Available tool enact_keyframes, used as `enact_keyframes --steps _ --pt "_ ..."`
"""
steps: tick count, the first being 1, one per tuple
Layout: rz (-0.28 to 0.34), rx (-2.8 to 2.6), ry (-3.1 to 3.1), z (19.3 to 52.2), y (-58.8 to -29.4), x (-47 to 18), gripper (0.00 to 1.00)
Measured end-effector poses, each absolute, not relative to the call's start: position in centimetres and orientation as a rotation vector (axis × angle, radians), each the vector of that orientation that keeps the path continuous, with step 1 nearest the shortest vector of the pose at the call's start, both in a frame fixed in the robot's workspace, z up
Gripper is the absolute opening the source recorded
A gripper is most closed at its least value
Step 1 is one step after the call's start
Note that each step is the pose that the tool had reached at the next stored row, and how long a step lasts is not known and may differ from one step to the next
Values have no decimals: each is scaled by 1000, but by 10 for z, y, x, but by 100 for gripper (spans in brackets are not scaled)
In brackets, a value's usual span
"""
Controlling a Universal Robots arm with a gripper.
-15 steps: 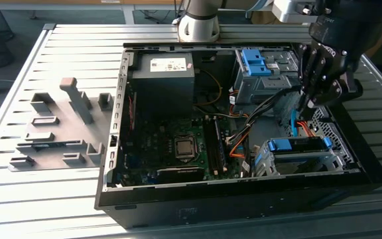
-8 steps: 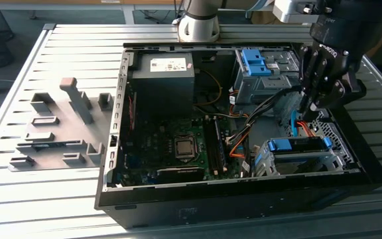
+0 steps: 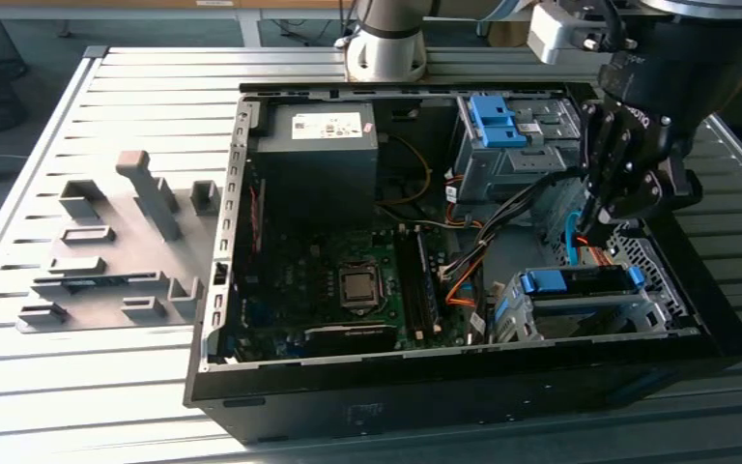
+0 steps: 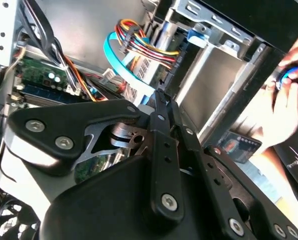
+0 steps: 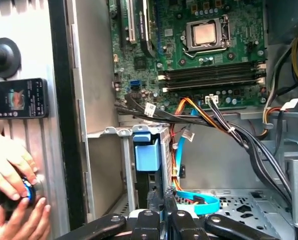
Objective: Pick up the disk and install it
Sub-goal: 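Insert the second disk wire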
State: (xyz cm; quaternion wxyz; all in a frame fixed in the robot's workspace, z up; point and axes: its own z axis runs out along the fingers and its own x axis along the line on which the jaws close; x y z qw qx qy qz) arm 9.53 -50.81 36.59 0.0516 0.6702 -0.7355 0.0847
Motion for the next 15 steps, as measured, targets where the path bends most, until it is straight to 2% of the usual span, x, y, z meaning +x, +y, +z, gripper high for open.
enact_keyframes --steps 6,15 --pt "147 2092 -2300 365 -511 95 16" --pt "136 2098 -2306 358 -523 95 16"
